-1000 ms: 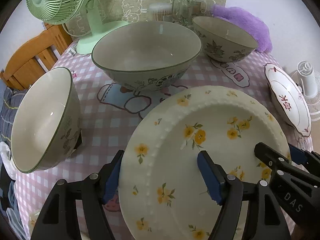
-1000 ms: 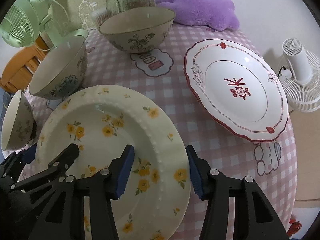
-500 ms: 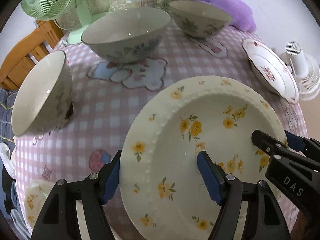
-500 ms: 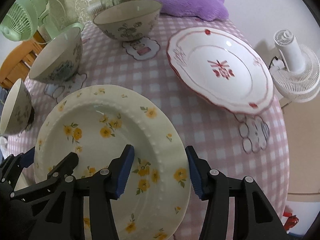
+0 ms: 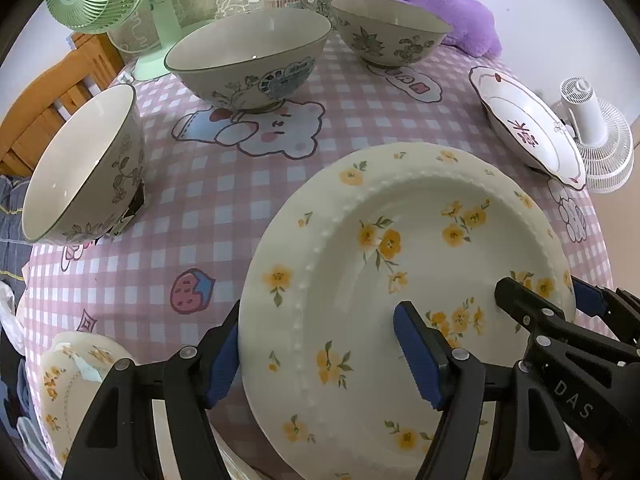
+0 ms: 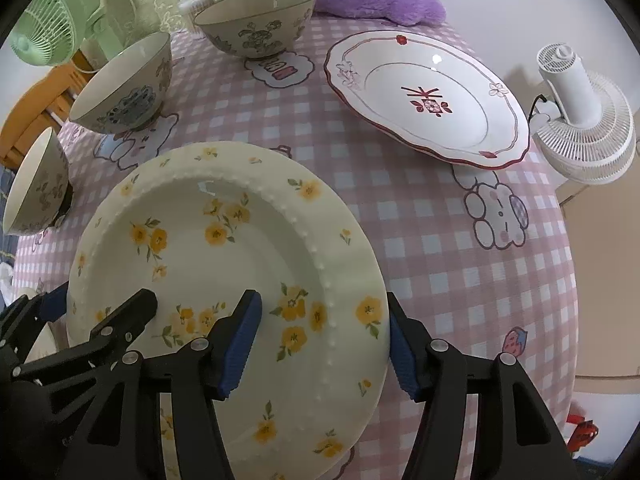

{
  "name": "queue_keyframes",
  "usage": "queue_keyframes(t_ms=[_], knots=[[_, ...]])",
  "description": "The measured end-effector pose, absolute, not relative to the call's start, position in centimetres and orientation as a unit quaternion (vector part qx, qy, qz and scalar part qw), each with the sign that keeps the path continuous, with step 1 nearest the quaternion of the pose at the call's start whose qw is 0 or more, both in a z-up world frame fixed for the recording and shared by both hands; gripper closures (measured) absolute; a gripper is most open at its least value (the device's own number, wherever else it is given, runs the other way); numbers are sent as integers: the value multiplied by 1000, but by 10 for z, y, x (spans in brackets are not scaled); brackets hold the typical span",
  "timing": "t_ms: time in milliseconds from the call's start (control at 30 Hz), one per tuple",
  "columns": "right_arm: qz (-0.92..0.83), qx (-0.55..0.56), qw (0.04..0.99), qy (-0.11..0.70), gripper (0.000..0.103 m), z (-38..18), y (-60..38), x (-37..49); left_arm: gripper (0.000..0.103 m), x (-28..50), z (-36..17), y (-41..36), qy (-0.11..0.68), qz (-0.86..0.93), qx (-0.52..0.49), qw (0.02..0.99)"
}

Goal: Organize plates and bowls
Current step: 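Grasp the beaded rim of the deep yellow-flower plate with both grippers, then carry the deep plate with both grippers and lower it onto the flat plate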

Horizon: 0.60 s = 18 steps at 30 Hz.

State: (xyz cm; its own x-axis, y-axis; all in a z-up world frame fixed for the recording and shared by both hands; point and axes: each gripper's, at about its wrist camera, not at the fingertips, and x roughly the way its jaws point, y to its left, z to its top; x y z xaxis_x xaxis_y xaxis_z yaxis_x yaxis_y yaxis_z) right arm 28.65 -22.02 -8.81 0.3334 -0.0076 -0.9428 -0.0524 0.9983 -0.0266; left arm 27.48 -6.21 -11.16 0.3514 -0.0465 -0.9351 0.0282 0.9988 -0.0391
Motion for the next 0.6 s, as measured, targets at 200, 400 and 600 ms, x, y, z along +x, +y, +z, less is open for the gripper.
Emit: queue_keyframes(t_ms=[200,400,600], knots=[[12,-35,814,579,41,-83,-220,284,30,268,-106,-65,579,-19,-13,815],[10,-38,813,580,41,-72,-224,276,31,258,-93,-69,575,-20,-14,818],[6,-40,819,572,40,-54,-224,263,31,244,-76,-69,570,-20,-20,821]])
